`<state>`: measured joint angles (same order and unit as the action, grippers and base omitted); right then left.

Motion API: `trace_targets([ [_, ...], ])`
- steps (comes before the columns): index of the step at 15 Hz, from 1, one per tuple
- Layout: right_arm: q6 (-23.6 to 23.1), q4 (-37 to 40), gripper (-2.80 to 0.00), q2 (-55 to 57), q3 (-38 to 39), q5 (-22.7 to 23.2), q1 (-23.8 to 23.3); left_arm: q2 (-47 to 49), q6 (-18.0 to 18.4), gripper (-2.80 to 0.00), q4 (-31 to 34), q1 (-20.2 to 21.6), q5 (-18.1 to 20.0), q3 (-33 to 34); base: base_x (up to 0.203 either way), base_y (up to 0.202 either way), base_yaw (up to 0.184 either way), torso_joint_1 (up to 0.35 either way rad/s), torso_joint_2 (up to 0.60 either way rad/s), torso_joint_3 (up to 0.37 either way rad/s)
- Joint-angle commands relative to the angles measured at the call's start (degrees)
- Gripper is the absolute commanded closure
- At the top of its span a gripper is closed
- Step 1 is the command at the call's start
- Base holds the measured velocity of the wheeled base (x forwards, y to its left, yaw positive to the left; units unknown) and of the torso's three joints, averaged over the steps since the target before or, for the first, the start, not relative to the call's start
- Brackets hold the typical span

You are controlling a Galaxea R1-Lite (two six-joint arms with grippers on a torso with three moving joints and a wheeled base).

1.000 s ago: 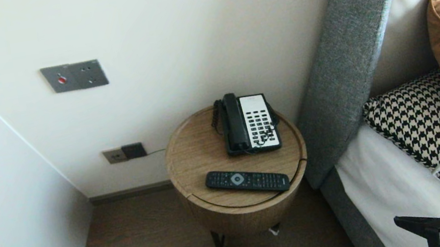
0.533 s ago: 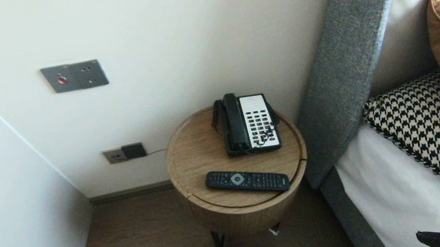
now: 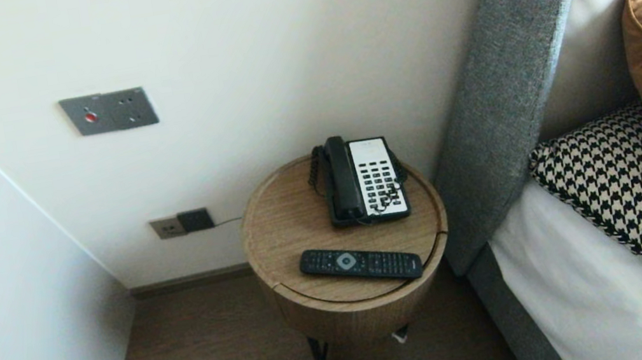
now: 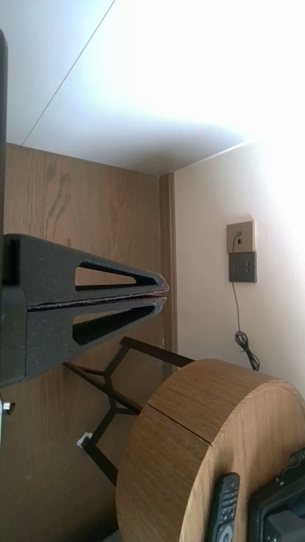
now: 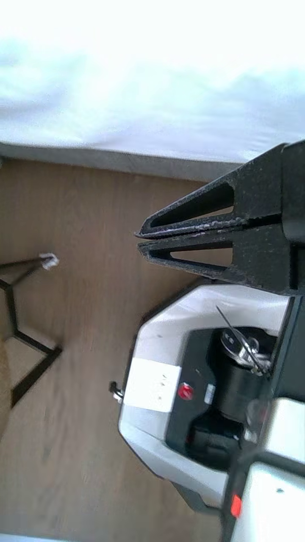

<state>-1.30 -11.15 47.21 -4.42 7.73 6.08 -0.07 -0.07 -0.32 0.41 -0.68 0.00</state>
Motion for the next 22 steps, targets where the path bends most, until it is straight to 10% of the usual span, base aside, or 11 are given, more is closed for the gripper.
trace_targets([
  [1,-0.2,-0.1,0.0,-3.6,1.7,0.2,-1.9,-0.1,0.0,0.0,0.0,0.0,0.0,0.0,0.0,0.0,0.0,0.0,0.0,0.0],
  [22,-4.8,14.1,0.0,-29.2,1.0,0.4,-10.7,-0.1,0.0,0.0,0.0,0.0,0.0,0.0,0.0,0.0,0.0,0.0,0.0,0.0],
])
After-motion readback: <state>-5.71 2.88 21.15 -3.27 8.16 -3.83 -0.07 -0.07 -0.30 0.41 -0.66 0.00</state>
